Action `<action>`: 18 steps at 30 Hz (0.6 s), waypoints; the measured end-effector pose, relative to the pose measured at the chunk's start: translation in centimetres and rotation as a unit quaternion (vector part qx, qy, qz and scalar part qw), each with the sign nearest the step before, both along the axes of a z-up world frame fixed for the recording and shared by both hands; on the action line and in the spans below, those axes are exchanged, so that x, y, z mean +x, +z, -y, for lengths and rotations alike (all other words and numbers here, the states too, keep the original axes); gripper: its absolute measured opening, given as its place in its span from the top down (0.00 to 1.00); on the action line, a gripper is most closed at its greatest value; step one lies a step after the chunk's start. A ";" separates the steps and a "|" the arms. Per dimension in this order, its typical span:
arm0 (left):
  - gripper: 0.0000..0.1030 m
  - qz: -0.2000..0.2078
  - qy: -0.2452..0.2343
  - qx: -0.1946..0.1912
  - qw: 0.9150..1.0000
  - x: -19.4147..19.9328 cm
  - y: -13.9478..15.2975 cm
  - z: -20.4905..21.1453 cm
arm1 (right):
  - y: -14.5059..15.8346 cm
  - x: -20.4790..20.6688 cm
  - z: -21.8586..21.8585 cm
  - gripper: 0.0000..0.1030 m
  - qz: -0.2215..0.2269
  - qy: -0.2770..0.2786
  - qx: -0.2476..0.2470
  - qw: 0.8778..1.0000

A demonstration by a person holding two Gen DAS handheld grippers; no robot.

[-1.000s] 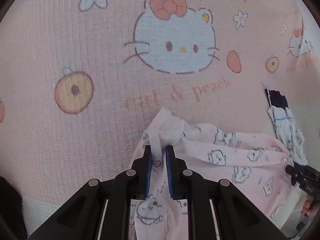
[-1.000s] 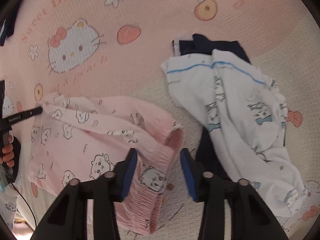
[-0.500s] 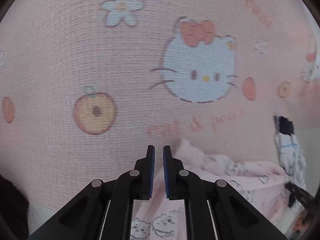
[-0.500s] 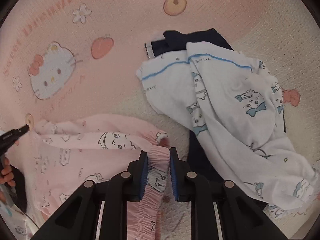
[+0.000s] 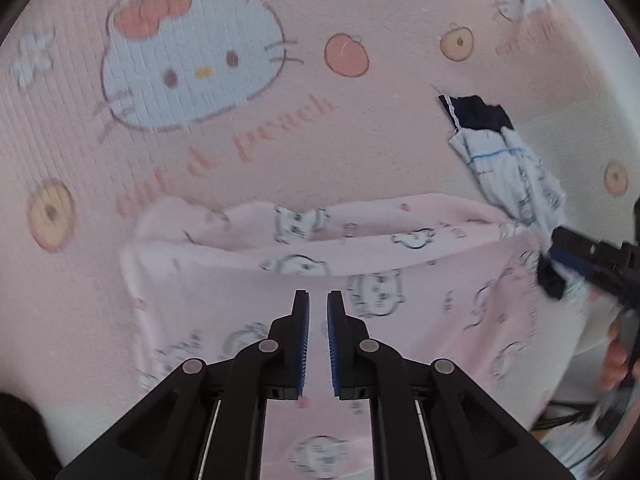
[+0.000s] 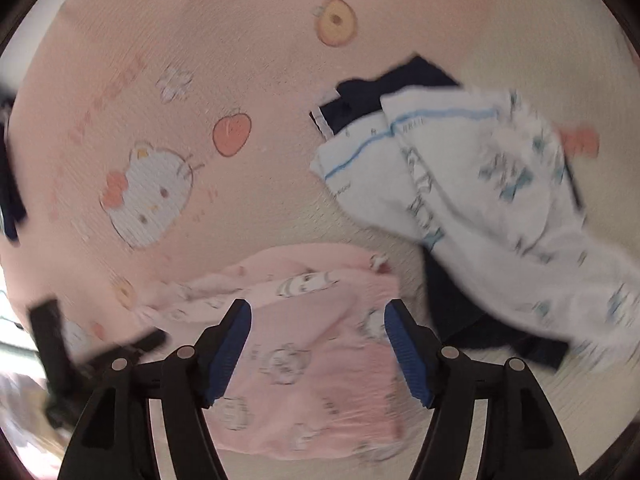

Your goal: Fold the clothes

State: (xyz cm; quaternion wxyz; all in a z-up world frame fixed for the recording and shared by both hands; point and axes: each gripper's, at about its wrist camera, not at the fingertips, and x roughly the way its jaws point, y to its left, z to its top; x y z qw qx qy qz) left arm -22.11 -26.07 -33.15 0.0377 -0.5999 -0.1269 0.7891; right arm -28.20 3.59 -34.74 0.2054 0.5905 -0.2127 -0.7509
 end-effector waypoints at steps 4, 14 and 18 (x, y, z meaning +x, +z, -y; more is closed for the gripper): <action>0.69 0.018 0.079 0.095 0.992 1.4 -0.4 0.8 | -1.1 0.3 1.2 0.33 0.060 -0.031 -0.100 0.993; 0.48 0.030 0.184 0.205 0.961 1.2 -2.1 1.0 | -3.2 0.5 5.3 0.33 0.096 -0.003 -0.108 0.990; 0.48 0.032 0.220 0.240 0.945 1.3 -2.7 1.9 | -4.1 0.1 6.3 0.39 0.092 0.009 -0.114 0.989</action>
